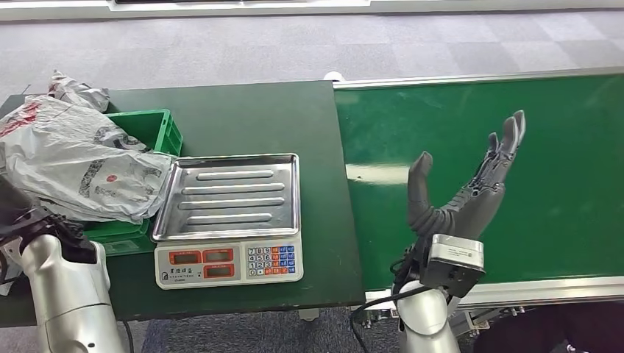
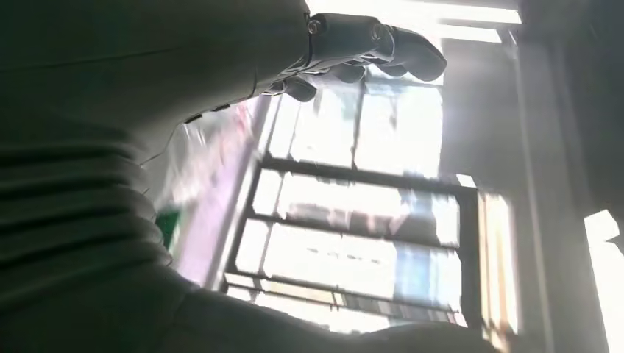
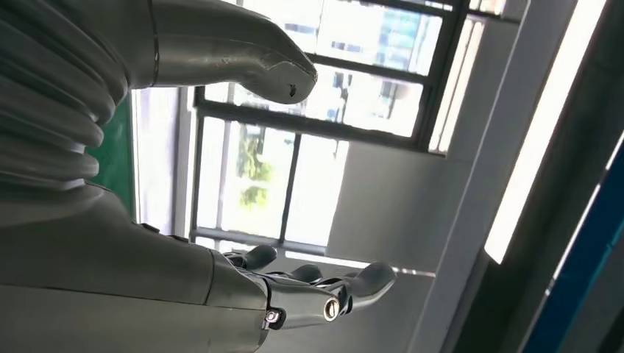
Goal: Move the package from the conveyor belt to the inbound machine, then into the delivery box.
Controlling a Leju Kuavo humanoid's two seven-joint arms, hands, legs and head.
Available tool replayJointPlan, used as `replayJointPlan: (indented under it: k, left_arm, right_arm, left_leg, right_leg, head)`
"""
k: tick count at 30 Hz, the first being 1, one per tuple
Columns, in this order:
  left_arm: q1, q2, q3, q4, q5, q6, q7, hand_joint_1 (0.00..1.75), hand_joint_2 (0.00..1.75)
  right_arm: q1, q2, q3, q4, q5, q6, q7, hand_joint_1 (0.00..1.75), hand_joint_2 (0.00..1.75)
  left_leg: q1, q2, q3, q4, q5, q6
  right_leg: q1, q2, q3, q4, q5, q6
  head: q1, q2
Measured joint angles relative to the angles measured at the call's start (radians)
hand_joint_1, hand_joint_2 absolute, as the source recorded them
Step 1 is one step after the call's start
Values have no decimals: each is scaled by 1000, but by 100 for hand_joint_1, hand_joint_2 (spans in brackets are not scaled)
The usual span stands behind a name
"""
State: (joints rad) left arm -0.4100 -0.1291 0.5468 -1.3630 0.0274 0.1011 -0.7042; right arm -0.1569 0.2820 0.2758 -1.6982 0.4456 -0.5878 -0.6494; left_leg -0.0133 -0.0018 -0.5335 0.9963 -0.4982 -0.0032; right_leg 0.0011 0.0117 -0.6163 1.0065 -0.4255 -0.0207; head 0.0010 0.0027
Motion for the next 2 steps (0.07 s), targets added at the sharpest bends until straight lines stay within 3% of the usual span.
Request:
replayJointPlan:
  k: [2]
  left_arm:
    - [75,-30,-84,-107,7,-44,0,0,175]
  right_arm:
    - [1,-1,0,1,-24,33,-2,0,175]
  left_leg:
    - [0,0,0,0,-1,1]
  right_leg:
    - [0,0,0,0,-1,1]
  head:
    - [0,0]
